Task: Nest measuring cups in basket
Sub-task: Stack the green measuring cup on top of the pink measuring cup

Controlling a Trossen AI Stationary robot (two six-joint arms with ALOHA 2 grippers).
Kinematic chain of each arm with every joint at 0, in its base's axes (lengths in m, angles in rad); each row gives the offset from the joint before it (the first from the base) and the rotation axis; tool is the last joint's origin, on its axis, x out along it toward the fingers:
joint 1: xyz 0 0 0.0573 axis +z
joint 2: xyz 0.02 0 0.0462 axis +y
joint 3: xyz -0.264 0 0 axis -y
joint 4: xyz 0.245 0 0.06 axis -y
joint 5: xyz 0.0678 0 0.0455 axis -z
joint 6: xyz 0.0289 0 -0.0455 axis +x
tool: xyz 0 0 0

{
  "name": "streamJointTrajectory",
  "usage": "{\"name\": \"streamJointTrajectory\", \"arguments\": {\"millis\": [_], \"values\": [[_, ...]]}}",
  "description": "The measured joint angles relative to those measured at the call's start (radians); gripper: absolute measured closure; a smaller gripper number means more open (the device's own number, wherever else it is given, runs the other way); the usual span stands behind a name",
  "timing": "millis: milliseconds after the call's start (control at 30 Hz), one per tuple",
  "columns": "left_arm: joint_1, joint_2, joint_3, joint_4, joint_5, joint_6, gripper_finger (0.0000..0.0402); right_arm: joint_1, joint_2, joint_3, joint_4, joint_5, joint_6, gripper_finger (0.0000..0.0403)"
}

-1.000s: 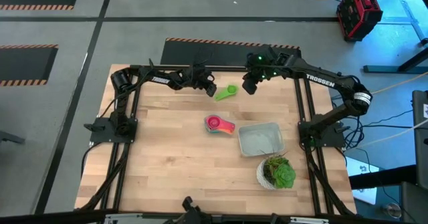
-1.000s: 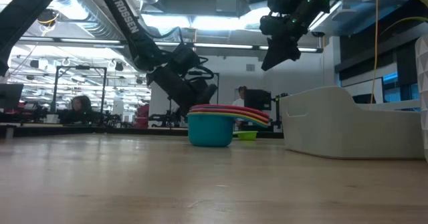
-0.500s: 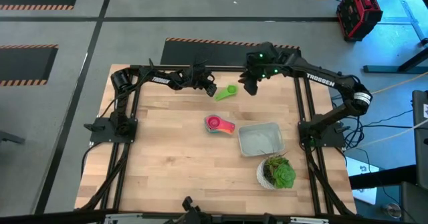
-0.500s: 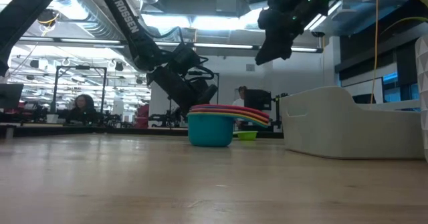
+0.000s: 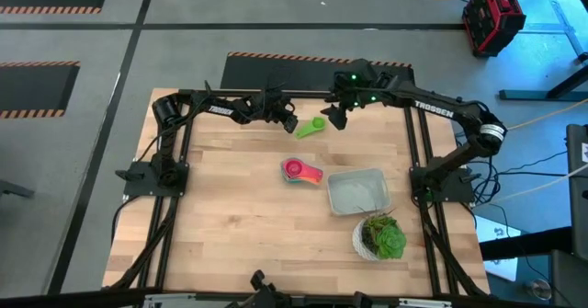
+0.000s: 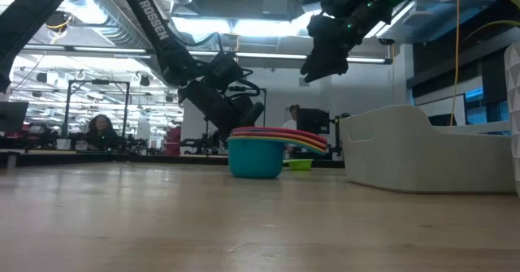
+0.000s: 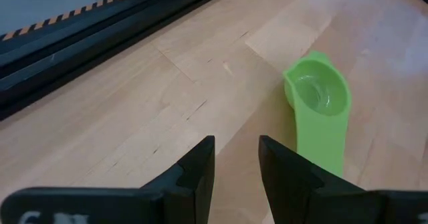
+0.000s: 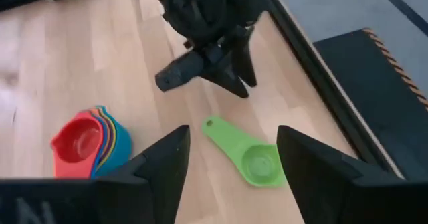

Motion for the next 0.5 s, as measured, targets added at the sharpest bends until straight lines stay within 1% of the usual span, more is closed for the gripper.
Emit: {"name": "streamJointTrajectory", "arguments": {"millis": [233,300,400,433,500], "values": [[0.000,0.000,0.000,0.001,0.000,0.000,0.0292,0.020,0.105,0.000,0.002,0.013,-0.013,0.0174],[0.000,0.000,0.000,0.001,0.000,0.000,0.0292,0.020,0.137,0.000,0.010,0.093,-0.007,0.0174],[0.000,0.000,0.000,0.001,0.000,0.000,0.0292,0.016,0.178,0.000,0.024,0.255,0.032,0.0175],[0.000,0.000,0.000,0.001,0.000,0.000,0.0292,0.010,0.192,0.000,0.024,0.282,0.045,0.0175],[0.000,0.000,0.000,0.001,0.000,0.000,0.0292,-0.004,0.221,0.000,0.022,0.290,0.071,0.0175]]}}
